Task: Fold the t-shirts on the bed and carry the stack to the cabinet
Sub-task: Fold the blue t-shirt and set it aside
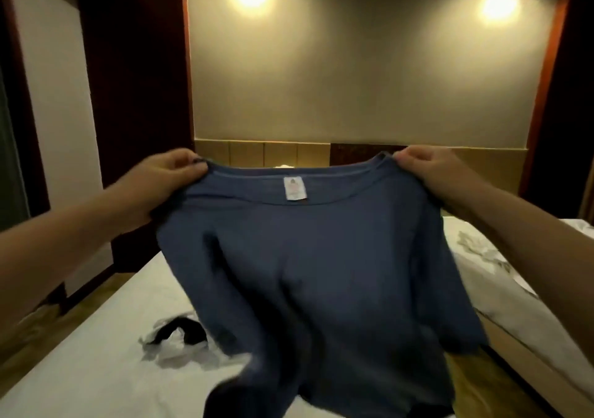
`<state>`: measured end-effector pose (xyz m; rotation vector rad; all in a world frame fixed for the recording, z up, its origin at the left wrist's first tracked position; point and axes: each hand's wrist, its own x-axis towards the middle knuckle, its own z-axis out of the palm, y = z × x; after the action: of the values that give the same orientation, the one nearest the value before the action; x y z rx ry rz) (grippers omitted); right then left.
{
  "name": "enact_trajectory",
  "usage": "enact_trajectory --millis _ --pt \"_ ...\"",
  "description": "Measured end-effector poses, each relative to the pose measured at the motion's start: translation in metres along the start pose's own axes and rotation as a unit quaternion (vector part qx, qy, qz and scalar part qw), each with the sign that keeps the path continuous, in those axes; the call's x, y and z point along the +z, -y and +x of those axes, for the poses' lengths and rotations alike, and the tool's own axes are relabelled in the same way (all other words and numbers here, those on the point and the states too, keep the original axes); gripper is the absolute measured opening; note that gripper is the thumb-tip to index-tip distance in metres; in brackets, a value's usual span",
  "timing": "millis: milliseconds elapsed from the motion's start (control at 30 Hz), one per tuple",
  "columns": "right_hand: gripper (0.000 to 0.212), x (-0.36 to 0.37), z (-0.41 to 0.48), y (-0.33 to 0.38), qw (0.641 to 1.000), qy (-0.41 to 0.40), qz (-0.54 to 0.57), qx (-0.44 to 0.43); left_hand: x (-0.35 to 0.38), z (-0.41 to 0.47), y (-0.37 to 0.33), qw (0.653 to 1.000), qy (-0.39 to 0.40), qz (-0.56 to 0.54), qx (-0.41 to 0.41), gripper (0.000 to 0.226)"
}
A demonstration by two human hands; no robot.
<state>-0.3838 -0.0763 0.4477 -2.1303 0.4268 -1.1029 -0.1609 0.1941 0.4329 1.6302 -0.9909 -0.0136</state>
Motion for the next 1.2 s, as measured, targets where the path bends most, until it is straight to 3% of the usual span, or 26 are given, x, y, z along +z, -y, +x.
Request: enact_trajectory --millis 67,100,167,233,300,367,433,500,633,733,800,900,1033,1067,1133,1200 --pt "0.017 -0.009 -0.001 0.005 0.992 -0.008 0.119 0.042 -0.009 -0.006 0.002 0.999 0.035 0.017 -0.032 0.013" --pt "0.017 -0.011 -0.002 0.006 0.989 0.029 0.13 0.065 -0.014 -0.008 0.002 0.998 0.048 -0.003 -0.044 0.02" --pt "0.02 -0.007 -0.008 0.006 0.981 0.127 0.077 0.125 -0.023 -0.009 0.002 0.993 0.073 -0.067 -0.067 0.035" --pt "0.026 -0.006 -0.01 0.012 0.971 0.149 0.079 0.167 -0.029 -0.011 0.0 0.986 0.1 -0.103 -0.089 0.035" --pt "0.03 -0.009 -0.008 0.016 0.967 0.151 0.098 0.181 -0.033 -0.012 0.002 0.979 0.15 -0.079 -0.116 0.05" --pt "0.033 -0.014 -0.004 0.015 0.965 0.177 0.056 0.185 -0.031 -0.014 0.003 0.974 0.186 -0.024 -0.127 0.05" --pt "0.032 -0.009 -0.006 0.011 0.942 0.272 -0.067 0.184 -0.023 -0.015 0.0 0.983 0.134 -0.024 -0.122 0.022" --pt "0.025 0.0 -0.009 0.01 0.908 0.346 -0.172 0.161 -0.015 -0.011 0.0 0.99 0.075 -0.07 -0.097 0.017" --pt "0.022 0.012 0.001 0.008 0.962 0.239 -0.078 0.109 -0.009 -0.006 0.0 0.984 0.024 -0.16 -0.08 0.016" --pt "0.02 0.023 0.002 -0.002 0.945 0.281 -0.08 0.148 0.004 -0.006 0.019 0.991 0.049 -0.029 -0.118 0.012" --pt "0.02 0.029 0.004 -0.012 0.961 0.23 -0.04 0.149 0.01 -0.007 0.028 0.987 0.067 0.016 -0.142 0.018" --pt "0.02 0.031 0.003 -0.029 0.975 0.115 0.067 0.179 0.012 -0.001 0.038 0.983 0.036 -0.067 -0.166 0.024" --pt "0.015 0.046 -0.009 -0.044 0.961 0.141 0.094 0.221 0.025 -0.004 0.053 0.973 0.085 0.108 -0.188 0.015" --pt "0.015 0.048 -0.011 -0.044 0.959 0.124 0.134 0.218 0.029 -0.003 0.054 0.977 0.074 0.096 -0.175 0.014" --pt "0.016 0.054 -0.014 -0.04 0.941 0.057 0.265 0.203 0.037 -0.002 0.047 0.986 -0.024 -0.017 -0.161 0.014" --pt "0.021 0.066 -0.019 -0.032 0.924 0.035 0.332 0.189 0.051 -0.006 0.036 0.951 -0.125 -0.177 -0.222 0.015"
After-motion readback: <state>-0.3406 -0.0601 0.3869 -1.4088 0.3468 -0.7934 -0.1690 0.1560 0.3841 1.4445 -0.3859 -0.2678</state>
